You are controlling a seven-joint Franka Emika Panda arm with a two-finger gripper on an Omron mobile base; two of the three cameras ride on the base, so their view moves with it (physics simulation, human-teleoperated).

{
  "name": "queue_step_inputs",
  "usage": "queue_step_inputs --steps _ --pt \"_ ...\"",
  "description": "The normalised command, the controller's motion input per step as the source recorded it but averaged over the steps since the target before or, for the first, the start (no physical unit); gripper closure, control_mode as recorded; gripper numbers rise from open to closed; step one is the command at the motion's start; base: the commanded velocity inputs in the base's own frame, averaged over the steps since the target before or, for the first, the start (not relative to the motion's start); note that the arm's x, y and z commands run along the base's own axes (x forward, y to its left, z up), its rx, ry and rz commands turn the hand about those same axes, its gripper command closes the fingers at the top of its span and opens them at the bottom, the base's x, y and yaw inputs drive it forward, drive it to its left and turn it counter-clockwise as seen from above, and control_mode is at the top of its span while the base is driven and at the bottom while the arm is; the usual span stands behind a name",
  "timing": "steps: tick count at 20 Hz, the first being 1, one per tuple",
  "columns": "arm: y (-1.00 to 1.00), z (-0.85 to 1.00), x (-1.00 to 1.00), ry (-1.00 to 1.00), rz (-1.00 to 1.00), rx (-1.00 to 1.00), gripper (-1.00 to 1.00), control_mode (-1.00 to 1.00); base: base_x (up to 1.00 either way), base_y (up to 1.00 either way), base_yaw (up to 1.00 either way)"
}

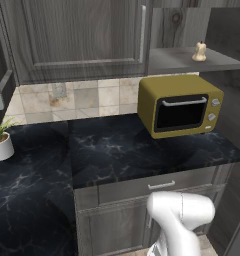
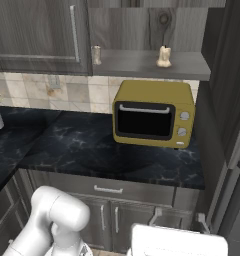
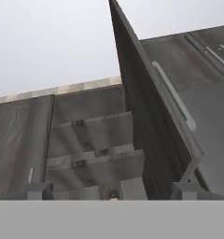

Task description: Pick the candle and candle from the dining table and place them in the open cabinet. Close the cabinet after placing the objects.

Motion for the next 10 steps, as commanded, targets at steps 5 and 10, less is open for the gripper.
queue_step_inputs --steps 5,10 --pt "0.00 0.00 0.26 0.00 -0.02 0.00 -1.00 -1.00 0.00 0.00 0.00" --pt "-0.08 0.00 0.24 0.00 0.00 0.04 -1.00 -1.00 0.00 0.00 0.00"
